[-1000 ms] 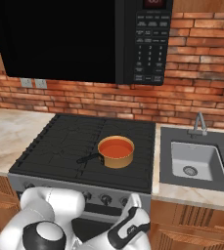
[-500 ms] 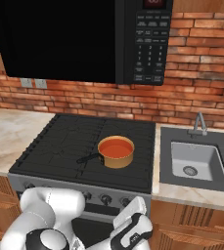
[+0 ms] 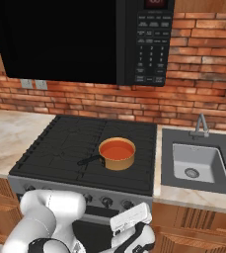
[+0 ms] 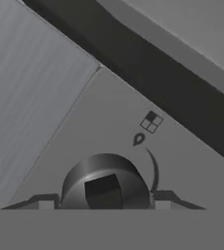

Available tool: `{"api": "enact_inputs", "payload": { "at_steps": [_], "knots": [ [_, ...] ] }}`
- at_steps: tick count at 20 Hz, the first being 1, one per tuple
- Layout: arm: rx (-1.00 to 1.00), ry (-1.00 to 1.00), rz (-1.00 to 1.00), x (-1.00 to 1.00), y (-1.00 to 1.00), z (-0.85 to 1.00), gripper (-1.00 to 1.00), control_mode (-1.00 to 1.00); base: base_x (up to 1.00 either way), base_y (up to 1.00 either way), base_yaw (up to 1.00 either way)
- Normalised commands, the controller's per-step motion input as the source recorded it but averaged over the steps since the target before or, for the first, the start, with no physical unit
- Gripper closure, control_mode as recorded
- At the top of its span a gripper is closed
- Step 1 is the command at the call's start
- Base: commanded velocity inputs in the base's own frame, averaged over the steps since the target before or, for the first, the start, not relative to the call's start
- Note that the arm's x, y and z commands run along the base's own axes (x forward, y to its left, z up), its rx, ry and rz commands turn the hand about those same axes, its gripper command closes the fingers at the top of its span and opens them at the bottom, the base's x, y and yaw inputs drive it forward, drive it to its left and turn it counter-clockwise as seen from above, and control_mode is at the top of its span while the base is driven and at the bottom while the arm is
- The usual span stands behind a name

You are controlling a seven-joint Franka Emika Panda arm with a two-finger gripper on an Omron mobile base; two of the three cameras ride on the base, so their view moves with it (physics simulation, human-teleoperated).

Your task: Wait until the marinara sauce is simmered to a deep red color and then turn off the stove.

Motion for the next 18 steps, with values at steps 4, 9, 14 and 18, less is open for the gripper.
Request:
{"api": "enact_inputs", "payload": {
  "at_steps": [4,9,14,18],
  "knots": [
    [0.31,0.00,-0.05,0.00,-0.06,0.06,1.00,-1.00,0.00,0.00,0.00],
    [0.30,0.01,-0.06,0.01,-0.04,0.07,1.00,-1.00,0.00,0.00,0.00],
    [0.30,0.01,-0.06,0.00,-0.05,0.07,1.00,-1.00,0.00,0.00,0.00],
    [0.29,0.03,-0.07,0.00,-0.01,0.11,1.00,-1.00,0.00,0.00,0.00]
  ]
}}
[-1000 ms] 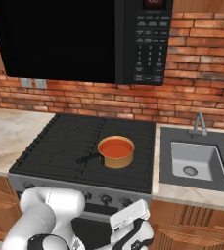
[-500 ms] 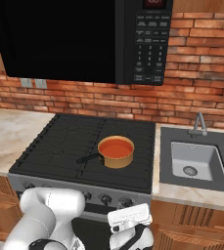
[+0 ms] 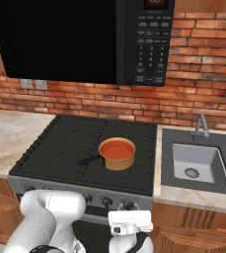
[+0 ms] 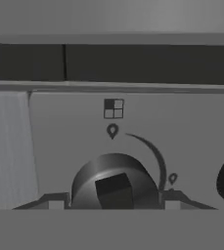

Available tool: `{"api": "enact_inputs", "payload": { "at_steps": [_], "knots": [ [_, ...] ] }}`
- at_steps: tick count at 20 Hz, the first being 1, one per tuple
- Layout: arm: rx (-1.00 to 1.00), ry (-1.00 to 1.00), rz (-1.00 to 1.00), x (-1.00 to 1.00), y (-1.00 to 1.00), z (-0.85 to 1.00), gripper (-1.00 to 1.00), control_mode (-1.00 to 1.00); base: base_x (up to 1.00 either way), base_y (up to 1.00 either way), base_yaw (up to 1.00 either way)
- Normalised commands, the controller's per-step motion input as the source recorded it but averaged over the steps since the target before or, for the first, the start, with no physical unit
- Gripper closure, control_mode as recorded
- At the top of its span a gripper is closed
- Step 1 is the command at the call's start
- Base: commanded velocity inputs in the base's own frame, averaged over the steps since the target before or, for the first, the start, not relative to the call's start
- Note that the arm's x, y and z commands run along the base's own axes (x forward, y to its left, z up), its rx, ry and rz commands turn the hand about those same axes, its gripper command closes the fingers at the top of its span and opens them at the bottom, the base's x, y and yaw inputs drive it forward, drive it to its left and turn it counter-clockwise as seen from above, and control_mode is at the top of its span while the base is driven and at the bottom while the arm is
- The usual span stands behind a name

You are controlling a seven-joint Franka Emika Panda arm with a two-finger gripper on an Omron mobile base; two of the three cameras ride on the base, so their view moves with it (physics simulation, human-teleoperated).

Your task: Wait until the marinara sauce is simmered to a deep red color and then turn off the stove.

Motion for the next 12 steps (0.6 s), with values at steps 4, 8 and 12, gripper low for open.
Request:
{"api": "enact_inputs", "payload": {
  "at_steps": [4,8,12],
  "knots": [
    [0.27,0.03,-0.06,0.00,-0.09,0.04,1.00,-1.00,0.00,0.00,0.00],
    [0.27,0.05,-0.06,0.00,-0.05,0.09,1.00,-1.00,0.00,0.00,0.00],
    [0.25,0.06,-0.06,0.00,-0.03,0.04,1.00,-1.00,0.00,0.00,0.00]
  ]
}}
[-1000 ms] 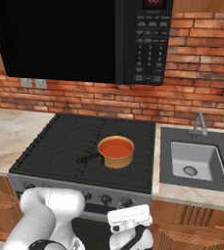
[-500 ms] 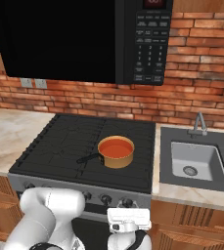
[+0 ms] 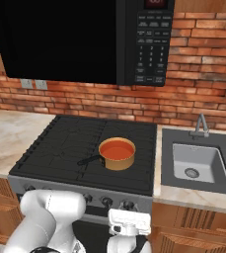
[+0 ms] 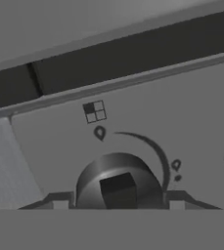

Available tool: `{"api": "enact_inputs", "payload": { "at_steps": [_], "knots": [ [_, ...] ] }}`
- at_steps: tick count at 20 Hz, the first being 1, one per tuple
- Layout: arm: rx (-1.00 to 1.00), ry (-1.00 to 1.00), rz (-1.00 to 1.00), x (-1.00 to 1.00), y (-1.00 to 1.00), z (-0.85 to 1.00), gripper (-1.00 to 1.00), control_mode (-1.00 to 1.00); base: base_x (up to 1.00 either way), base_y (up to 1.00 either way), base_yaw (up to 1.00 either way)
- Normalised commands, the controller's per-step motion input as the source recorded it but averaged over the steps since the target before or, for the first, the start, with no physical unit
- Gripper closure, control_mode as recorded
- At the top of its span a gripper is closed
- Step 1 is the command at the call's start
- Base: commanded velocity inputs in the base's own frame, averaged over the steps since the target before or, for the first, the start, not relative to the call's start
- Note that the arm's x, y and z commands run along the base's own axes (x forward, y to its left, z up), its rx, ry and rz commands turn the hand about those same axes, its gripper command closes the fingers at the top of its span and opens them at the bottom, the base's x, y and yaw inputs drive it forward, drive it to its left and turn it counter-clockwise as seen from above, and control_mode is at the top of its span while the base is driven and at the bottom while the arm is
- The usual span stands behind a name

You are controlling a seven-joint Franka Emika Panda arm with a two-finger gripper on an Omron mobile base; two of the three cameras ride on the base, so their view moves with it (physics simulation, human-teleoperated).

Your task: Wait until the marinara sauce is simmered to a deep red color and then turn off the stove.

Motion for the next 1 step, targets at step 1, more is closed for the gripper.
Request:
{"api": "enact_inputs", "payload": {
  "at_steps": [1],
  "knots": [
    [0.24,0.05,-0.06,0.00,-0.04,0.02,1.00,-1.00,0.00,0.00,0.00]
  ]
}}
